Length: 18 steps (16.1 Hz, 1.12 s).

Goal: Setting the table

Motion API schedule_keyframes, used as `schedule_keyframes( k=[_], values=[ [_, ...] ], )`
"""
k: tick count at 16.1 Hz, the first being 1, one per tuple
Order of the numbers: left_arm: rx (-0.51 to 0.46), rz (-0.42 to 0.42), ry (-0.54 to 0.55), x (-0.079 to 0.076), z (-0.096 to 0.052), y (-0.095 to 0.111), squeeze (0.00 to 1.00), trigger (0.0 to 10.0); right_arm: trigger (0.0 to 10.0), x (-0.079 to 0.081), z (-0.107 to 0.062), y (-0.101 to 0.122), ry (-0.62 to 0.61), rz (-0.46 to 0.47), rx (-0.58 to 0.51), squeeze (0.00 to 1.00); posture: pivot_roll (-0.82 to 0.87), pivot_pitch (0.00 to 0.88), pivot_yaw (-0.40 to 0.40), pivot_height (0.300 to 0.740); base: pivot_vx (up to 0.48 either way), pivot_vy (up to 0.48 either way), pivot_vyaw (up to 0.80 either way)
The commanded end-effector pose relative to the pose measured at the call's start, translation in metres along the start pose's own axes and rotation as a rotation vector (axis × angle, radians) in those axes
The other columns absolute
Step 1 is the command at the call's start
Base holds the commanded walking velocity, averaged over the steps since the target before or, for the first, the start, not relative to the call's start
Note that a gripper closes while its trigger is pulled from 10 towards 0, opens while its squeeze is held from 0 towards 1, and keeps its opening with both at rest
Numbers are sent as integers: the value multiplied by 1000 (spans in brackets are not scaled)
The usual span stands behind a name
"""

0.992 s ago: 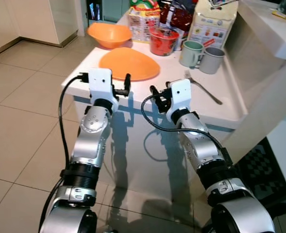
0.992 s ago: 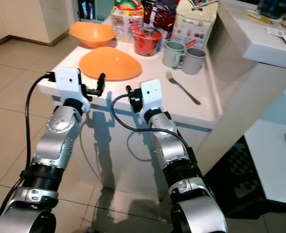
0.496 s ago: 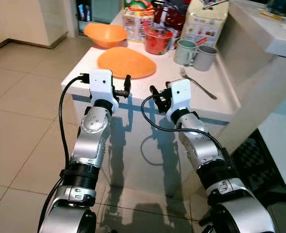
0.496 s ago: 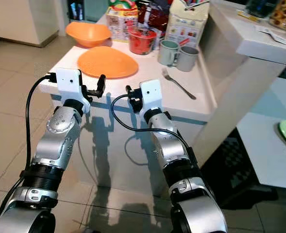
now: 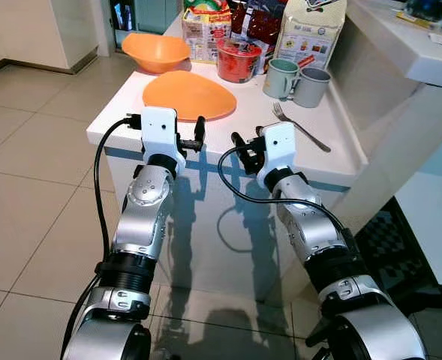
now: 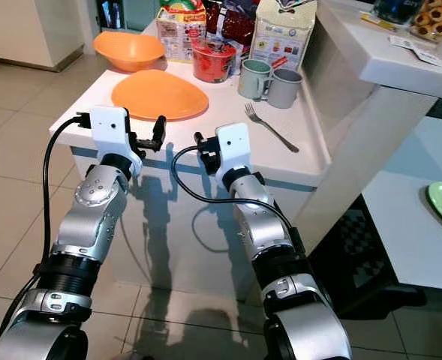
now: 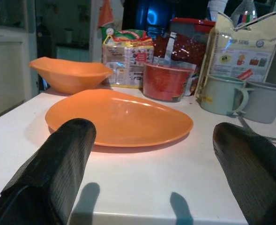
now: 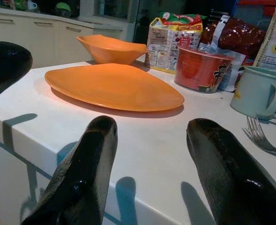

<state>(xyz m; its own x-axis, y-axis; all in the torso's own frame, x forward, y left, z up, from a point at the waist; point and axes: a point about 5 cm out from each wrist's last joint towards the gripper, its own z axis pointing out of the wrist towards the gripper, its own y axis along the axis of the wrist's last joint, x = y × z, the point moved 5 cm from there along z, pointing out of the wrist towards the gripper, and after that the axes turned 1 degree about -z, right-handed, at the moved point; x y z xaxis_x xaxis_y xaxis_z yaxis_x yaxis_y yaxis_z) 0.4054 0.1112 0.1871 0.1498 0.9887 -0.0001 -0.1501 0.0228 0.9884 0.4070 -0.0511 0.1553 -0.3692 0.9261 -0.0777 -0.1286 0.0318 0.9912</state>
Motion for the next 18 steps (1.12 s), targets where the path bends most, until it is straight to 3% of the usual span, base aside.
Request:
schedule_keyframes(
  k=[1, 4, 11, 14, 18],
  values=[
    [2, 10, -25, -8, 2, 1, 0, 10000, 10000, -8, 1, 3, -16, -17, -11, 0, 92, 0, -99, 740, 0, 0, 0],
    [7, 14, -24, -6, 1, -1, 0, 10000, 10000, -14, -1, 2, -46, -10, -12, 0, 104, 0, -92, 740, 0, 293, 0],
    [23, 23, 0, 8, -3, -4, 0, 10000, 10000, 1, 4, 3, -28, 26, -20, 0, 154, 0, -78, 740, 0, 365, 0],
    [32, 55, 7, 13, -5, -7, 0, 10000, 10000, 6, 6, 1, -22, 37, -15, 0, 170, 0, -81, 740, 0, 0, 0],
    [34, 60, 15, 17, -5, -7, 0, 10000, 10000, 9, 9, 5, -8, 34, -24, 0, 175, 0, -81, 740, 0, -440, 0]
  ],
)
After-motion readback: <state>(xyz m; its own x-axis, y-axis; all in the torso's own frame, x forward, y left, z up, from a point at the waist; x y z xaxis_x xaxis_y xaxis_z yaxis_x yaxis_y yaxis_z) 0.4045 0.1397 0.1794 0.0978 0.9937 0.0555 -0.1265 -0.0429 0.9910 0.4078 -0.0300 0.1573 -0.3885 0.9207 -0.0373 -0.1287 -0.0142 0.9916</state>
